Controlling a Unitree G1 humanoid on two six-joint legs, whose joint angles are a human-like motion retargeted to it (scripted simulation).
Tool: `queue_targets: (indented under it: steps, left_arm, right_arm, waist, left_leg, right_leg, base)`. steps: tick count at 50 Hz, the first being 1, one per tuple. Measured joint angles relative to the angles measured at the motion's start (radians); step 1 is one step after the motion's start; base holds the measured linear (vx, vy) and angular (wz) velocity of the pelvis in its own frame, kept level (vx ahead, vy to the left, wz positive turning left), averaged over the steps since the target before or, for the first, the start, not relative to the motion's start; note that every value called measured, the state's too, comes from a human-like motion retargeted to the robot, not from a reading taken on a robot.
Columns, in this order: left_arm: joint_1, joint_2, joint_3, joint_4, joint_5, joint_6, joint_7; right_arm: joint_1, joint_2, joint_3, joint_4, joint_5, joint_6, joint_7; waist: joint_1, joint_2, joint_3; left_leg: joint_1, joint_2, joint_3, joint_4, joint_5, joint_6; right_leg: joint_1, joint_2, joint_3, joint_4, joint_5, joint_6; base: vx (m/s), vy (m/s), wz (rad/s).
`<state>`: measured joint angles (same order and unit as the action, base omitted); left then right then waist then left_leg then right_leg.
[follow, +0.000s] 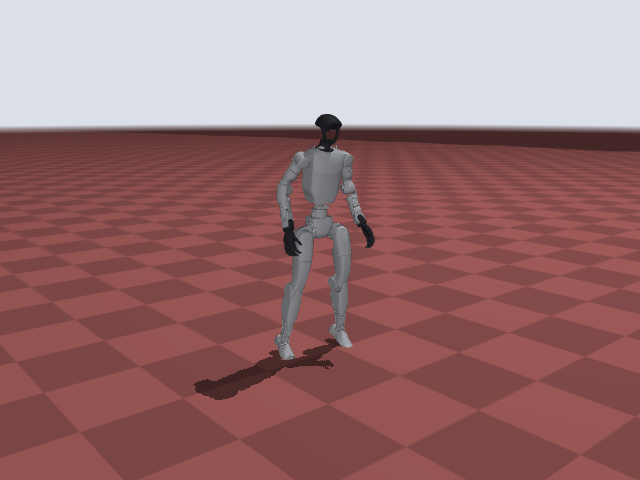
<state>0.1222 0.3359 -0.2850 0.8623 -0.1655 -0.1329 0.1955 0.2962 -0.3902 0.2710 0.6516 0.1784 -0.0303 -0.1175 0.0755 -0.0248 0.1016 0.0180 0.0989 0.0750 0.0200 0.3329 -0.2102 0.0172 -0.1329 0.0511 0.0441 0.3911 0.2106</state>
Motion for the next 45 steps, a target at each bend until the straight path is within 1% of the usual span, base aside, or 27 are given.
queue_targets:
  steps: [2, 5, 8, 10, 12, 13, 14, 15, 16, 17, 18, 20, 22, 23, 25, 27, 28, 29, 30, 32, 33, 35, 38, 42, 43, 44, 45]
  left_arm:
    - [0.008, -0.011, -0.012, 0.012, 0.022, 0.009, -0.014]
    - [-0.019, -0.015, -0.055, 0.043, 0.021, 0.023, 0.001]
    - [-0.060, -0.008, -0.105, 0.074, 0.014, 0.029, 0.017]
    - [-0.086, 0.002, -0.131, 0.076, 0.019, 0.032, 0.019]
    - [-0.102, 0.007, -0.125, 0.047, 0.025, 0.036, 0.022]
    - [-0.110, 0.008, -0.110, 0.025, 0.020, 0.040, 0.024]
    - [-0.120, 0.007, -0.092, 0.006, 0.000, 0.044, 0.032]
    - [-0.132, 0.005, -0.071, -0.012, -0.026, 0.049, 0.042]
    - [-0.172, -0.002, -0.051, -0.006, -0.074, 0.058, 0.065]
    - [-0.210, -0.009, -0.036, 0.006, -0.117, 0.067, 0.088]
    - [-0.242, -0.015, -0.029, 0.034, -0.148, 0.075, 0.111]
    - [-0.297, -0.022, -0.026, 0.093, -0.195, 0.091, 0.140]
    - [-0.286, -0.014, -0.047, 0.087, -0.224, 0.072, 0.152]
    - [-0.262, -0.007, -0.059, 0.063, -0.232, 0.053, 0.157]
    - [-0.197, 0.000, -0.076, 0.009, -0.210, 0.015, 0.143]
    - [-0.134, -0.011, -0.070, -0.003, -0.147, 0.003, 0.094]
    - [-0.108, -0.021, -0.061, 0.005, -0.119, 0.003, 0.068]
    - [-0.087, -0.032, -0.049, 0.015, -0.097, 0.007, 0.045]
    - [-0.068, -0.043, -0.037, 0.026, -0.079, 0.012, 0.022]
    - [-0.061, -0.055, -0.021, 0.040, -0.069, 0.024, 0.008]
    - [-0.063, -0.056, -0.021, 0.042, -0.068, 0.028, 0.012]
    - [-0.075, -0.054, -0.027, 0.045, -0.067, 0.033, 0.028]
    - [-0.107, -0.044, -0.041, 0.050, -0.064, 0.044, 0.048]
    - [-0.135, -0.028, -0.047, 0.018, -0.059, 0.057, 0.061]
    - [-0.139, -0.022, -0.045, -0.001, -0.061, 0.060, 0.064]
    - [-0.147, -0.015, -0.042, -0.018, -0.071, 0.063, 0.070]
    - [-0.157, -0.007, -0.040, -0.035, -0.085, 0.065, 0.079]
  right_arm:
    - [-0.013, 0.017, 0.013, 0.075, -0.023, 0.019, 0.019]
    - [-0.058, 0.041, 0.039, 0.191, -0.019, 0.045, -0.002]
    - [-0.097, 0.059, 0.054, 0.286, 0.005, 0.059, -0.025]
    - [-0.110, 0.062, 0.055, 0.311, 0.012, 0.060, -0.034]
    - [-0.124, 0.054, 0.063, 0.297, 0.005, 0.063, -0.028]
    - [-0.134, 0.046, 0.064, 0.281, 0.003, 0.066, -0.024]
    - [-0.148, 0.037, 0.061, 0.266, 0.008, 0.068, -0.027]
    - [-0.164, 0.028, 0.056, 0.250, 0.017, 0.069, -0.032]
    - [-0.213, 0.021, 0.053, 0.258, 0.039, 0.076, -0.050]
    - [-0.260, 0.015, 0.054, 0.274, 0.061, 0.082, -0.069]
    - [-0.307, 0.013, 0.063, 0.307, 0.083, 0.083, -0.093]
    - [-0.402, 0.009, 0.102, 0.377, 0.099, 0.084, -0.125]
    - [-0.410, -0.009, 0.138, 0.327, 0.076, 0.071, -0.154]
    - [-0.383, -0.026, 0.145, 0.254, 0.060, 0.058, -0.172]
    - [-0.302, -0.061, 0.141, 0.095, 0.028, 0.030, -0.161]
    - [-0.239, -0.060, 0.133, 0.038, -0.006, 0.029, -0.107]
    - [-0.217, -0.047, 0.128, 0.043, -0.020, 0.033, -0.087]
    - [-0.200, -0.031, 0.119, 0.057, -0.034, 0.038, -0.069]
    - [-0.185, -0.014, 0.110, 0.076, -0.046, 0.044, -0.051]
    - [-0.185, 0.014, 0.096, 0.122, -0.061, 0.055, -0.046]
    - [-0.192, 0.026, 0.095, 0.147, -0.063, 0.061, -0.058]
    - [-0.213, 0.045, 0.100, 0.200, -0.058, 0.072, -0.089]
    - [-0.249, 0.060, 0.106, 0.263, -0.041, 0.085, -0.107]
    - [-0.268, 0.051, 0.110, 0.280, -0.038, 0.089, -0.095]
    - [-0.268, 0.044, 0.111, 0.273, -0.045, 0.090, -0.090]
    - [-0.271, 0.035, 0.112, 0.267, -0.052, 0.094, -0.087]
    - [-0.274, 0.026, 0.112, 0.262, -0.058, 0.097, -0.086]
  waist:
    - [-0.019, 0.003, -0.009]
    - [-0.018, -0.001, 0.010]
    - [0.012, -0.012, 0.036]
    - [0.044, -0.024, 0.048]
    - [0.053, -0.010, 0.070]
    - [0.053, -0.001, 0.089]
    - [0.054, 0.006, 0.110]
    - [0.056, 0.010, 0.133]
    - [0.050, 0.013, 0.184]
    - [0.043, 0.015, 0.227]
    - [0.034, 0.014, 0.258]
    - [0.018, 0.011, 0.276]
    - [0.019, -0.012, 0.225]
    - [0.021, -0.026, 0.182]
    - [0.026, -0.032, 0.089]
    - [0.028, -0.031, 0.022]
    - [0.026, -0.029, 0.002]
    - [0.024, -0.026, -0.011]
    - [0.022, -0.022, -0.020]
    - [0.021, -0.018, -0.010]
    - [0.024, -0.017, 0.004]
    - [0.035, -0.014, 0.041]
    - [0.055, -0.011, 0.095]
    - [0.061, -0.007, 0.135]
    - [0.060, -0.002, 0.146]
    - [0.059, 0.002, 0.160]
    - [0.058, 0.005, 0.174]
  left_leg:
    - [0.004, 0.015, 0.091, -0.016, -0.009, -0.026]
    - [0.020, 0.004, 0.140, 0.011, -0.036, 0.001]
    - [0.035, -0.029, 0.057, 0.068, -0.082, 0.037]
    - [0.042, -0.055, -0.007, 0.096, -0.100, 0.049]
    - [0.059, -0.051, -0.055, 0.106, -0.108, 0.053]
    - [0.073, -0.046, -0.065, 0.120, -0.154, 0.064]
    - [0.088, -0.044, -0.066, 0.151, -0.266, 0.084]
    - [0.103, -0.042, -0.062, 0.190, -0.411, 0.110]
    - [0.093, -0.044, -0.066, 0.312, -0.605, 0.148]
    - [0.068, -0.044, -0.070, 0.449, -0.776, 0.199]
    - [0.016, -0.044, -0.078, 0.614, -0.900, 0.274]
    - [-0.123, -0.034, -0.075, 0.887, -1.002, 0.380]
    - [-0.155, -0.041, -0.041, 0.853, -0.944, 0.351]
    - [-0.140, -0.049, -0.024, 0.758, -0.878, 0.313]
    - [-0.088, -0.049, -0.005, 0.510, -0.659, 0.217]
    - [-0.021, -0.047, -0.014, 0.242, -0.323, 0.142]
    - [0.009, -0.041, -0.020, 0.128, -0.162, 0.101]
    - [0.028, -0.033, -0.013, 0.054, -0.064, 0.058]
    - [0.041, -0.023, 0.000, 0.001, 0.002, 0.014]
    - [0.053, -0.017, 0.042, -0.024, -0.006, -0.013]
    - [0.058, -0.018, 0.057, -0.022, -0.013, -0.010]
    - [0.071, -0.023, 0.067, -0.008, -0.024, 0.003]
    - [0.080, -0.035, 0.048, 0.020, -0.089, 0.028]
    - [0.069, -0.051, 0.005, 0.060, -0.188, 0.062]
    - [0.067, -0.051, -0.003, 0.076, -0.216, 0.068]
    - [0.066, -0.051, -0.009, 0.108, -0.295, 0.087]
    - [0.065, -0.051, -0.014, 0.147, -0.398, 0.112]
  right_leg:
    - [0.002, -0.007, -0.067, -0.007, -0.017, 0.009]
    - [0.012, -0.013, -0.110, 0.007, -0.047, -0.004]
    - [0.020, -0.027, -0.099, 0.047, -0.096, -0.013]
    - [0.005, -0.033, -0.050, 0.092, -0.112, 0.018]
    - [0.036, -0.008, 0.023, 0.058, -0.069, 0.018]
    - [0.060, 0.003, 0.052, 0.046, -0.086, 0.005]
    - [0.078, 0.006, 0.060, 0.067, -0.187, -0.013]
    - [0.093, 0.005, 0.057, 0.103, -0.330, -0.033]
    - [0.092, 0.000, 0.036, 0.212, -0.539, -0.061]
    - [0.081, -0.003, 0.018, 0.328, -0.730, -0.111]
    - [0.051, -0.002, 0.007, 0.460, -0.888, -0.205]
    - [-0.085, 0.012, 0.018, 0.743, -1.065, -0.407]
    - [-0.154, -0.009, 0.024, 0.767, -1.005, -0.378]
    - [-0.151, -0.024, 0.022, 0.684, -0.929, -0.319]
    - [-0.086, -0.025, 0.006, 0.394, -0.656, -0.200]
    - [-0.014, -0.015, -0.008, 0.103, -0.267, -0.123]
    - [0.000, -0.009, -0.020, 0.020, -0.112, -0.083]
    - [0.004, -0.004, -0.042, -0.021, -0.029, -0.039]
    - [0.002, 0.001, -0.068, -0.040, 0.017, 0.007]
    - [-0.001, 0.003, -0.123, -0.036, 0.010, 0.045]
    - [0.002, 0.004, -0.143, -0.030, 0.006, 0.045]
    - [0.012, 0.007, -0.166, -0.019, -0.007, 0.024]
    - [0.022, 0.006, -0.151, -0.001, -0.046, -0.011]
    - [0.031, 0.005, -0.053, 0.008, -0.058, -0.013]
    - [0.038, 0.006, -0.032, 0.022, -0.095, -0.019]
    - [0.045, 0.005, -0.018, 0.053, -0.200, -0.034]
    - [0.052, 0.002, -0.008, 0.093, -0.339, -0.053]
  base:
    - [-0.02, 0.01, 0.48]
    - [-0.06, 0.03, 0.18]
    - [-0.06, 0.06, -0.05]
    - [-0.04, 0.07, -0.12]
    - [-0.05, 0.06, 0.07]
    - [-0.07, 0.07, 0.11]
    - [-0.09, 0.07, 0.06]
    - [-0.14, 0.06, 0.06]
    - [-0.18, 0.05, 0.11]
    - [-0.21, 0.04, 0.20]
    - [-0.21, 0.03, 0.16]
    - [-0.14, 0.03, -0.03]
    - [0.07, 0.04, -0.31]
    - [0.20, 0.03, -0.32]
    - [0.24, 0.00, -0.27]
    - [0.19, -0.04, -0.22]
    - [0.13, -0.05, -0.19]
    - [0.09, -0.04, -0.17]
    - [0.00, 0.00, 0.00]
    - [0.00, 0.00, 0.00]
    - [-0.03, -0.04, -0.19]
    - [-0.04, -0.02, -0.26]
    - [-0.03, 0.00, -0.27]
    - [0.00, 0.00, 0.00]
    - [0.00, 0.00, 0.00]
    - [-0.03, 0.02, 0.18]
    - [-0.06, 0.02, 0.26]
